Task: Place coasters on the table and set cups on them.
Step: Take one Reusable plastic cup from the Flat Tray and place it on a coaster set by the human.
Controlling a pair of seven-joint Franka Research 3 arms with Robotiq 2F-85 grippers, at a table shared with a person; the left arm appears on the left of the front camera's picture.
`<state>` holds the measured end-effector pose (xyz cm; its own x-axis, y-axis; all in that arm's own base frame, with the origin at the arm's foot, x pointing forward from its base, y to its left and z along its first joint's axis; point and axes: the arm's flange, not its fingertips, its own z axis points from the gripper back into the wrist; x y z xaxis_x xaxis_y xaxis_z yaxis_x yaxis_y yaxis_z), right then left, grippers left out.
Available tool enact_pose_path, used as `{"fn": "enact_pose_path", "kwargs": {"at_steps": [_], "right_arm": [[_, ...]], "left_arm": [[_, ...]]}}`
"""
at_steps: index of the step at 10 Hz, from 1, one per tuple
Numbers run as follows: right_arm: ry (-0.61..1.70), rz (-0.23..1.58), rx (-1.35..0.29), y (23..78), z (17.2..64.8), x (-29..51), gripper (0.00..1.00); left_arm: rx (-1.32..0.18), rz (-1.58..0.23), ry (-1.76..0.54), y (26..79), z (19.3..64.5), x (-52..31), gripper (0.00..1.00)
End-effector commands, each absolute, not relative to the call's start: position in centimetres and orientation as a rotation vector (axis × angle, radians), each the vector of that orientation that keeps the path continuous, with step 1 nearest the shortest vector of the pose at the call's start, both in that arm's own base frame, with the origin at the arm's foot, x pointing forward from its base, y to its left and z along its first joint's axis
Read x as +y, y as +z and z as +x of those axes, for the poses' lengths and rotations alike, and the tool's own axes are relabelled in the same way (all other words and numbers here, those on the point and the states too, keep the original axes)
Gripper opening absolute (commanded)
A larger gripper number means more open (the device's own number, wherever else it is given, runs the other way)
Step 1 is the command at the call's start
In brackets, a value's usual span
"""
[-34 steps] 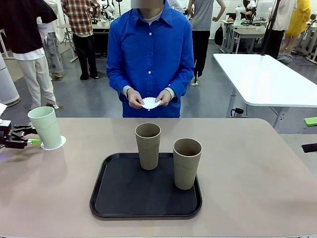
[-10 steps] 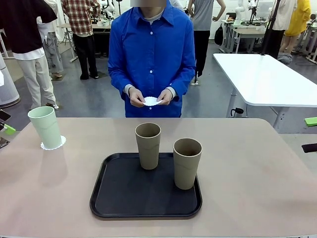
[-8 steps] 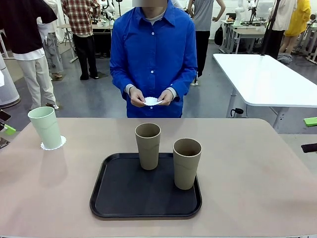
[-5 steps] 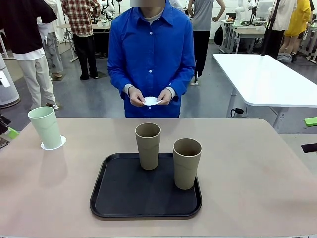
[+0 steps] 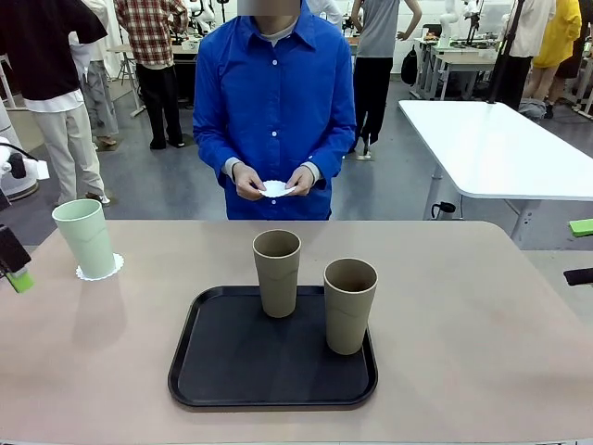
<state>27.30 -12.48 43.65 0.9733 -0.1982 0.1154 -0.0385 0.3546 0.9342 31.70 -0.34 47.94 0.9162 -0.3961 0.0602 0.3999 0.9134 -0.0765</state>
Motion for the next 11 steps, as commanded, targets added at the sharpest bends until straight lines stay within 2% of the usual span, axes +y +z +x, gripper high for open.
{"fn": "enact_pose_path", "kwargs": {"at_steps": [1, 3, 4, 6, 8, 11], "right_arm": [[-0.093, 1.227, -0.239, 43.7, 27.5, -12.5, 1.0], [-0.093, 1.227, -0.239, 43.7, 27.5, -12.5, 1.0], [-0.093, 1.227, -0.239, 43.7, 27.5, -12.5, 1.0], [-0.093, 1.227, -0.239, 43.7, 27.5, -12.5, 1.0], [-0.093, 1.227, -0.239, 43.7, 27.5, -12.5, 1.0], [-0.093, 1.227, -0.239, 43.7, 27.5, -12.5, 1.0]], "left_arm": [[-0.096, -0.072, -0.429, 47.7, 32.8, 1.0, 1.0], [-0.043, -0.092, -0.416, 48.1, 31.6, -0.6, 1.0], [-0.132, -0.315, -0.414, 48.6, 32.3, 1.3, 1.0], [-0.222, -0.558, -0.401, 50.2, 31.8, 4.7, 1.0], [-0.242, -0.772, -0.323, 50.6, 32.7, 10.5, 1.0], [-0.172, -1.013, -0.168, 47.9, 35.1, 19.8, 1.0]]}}
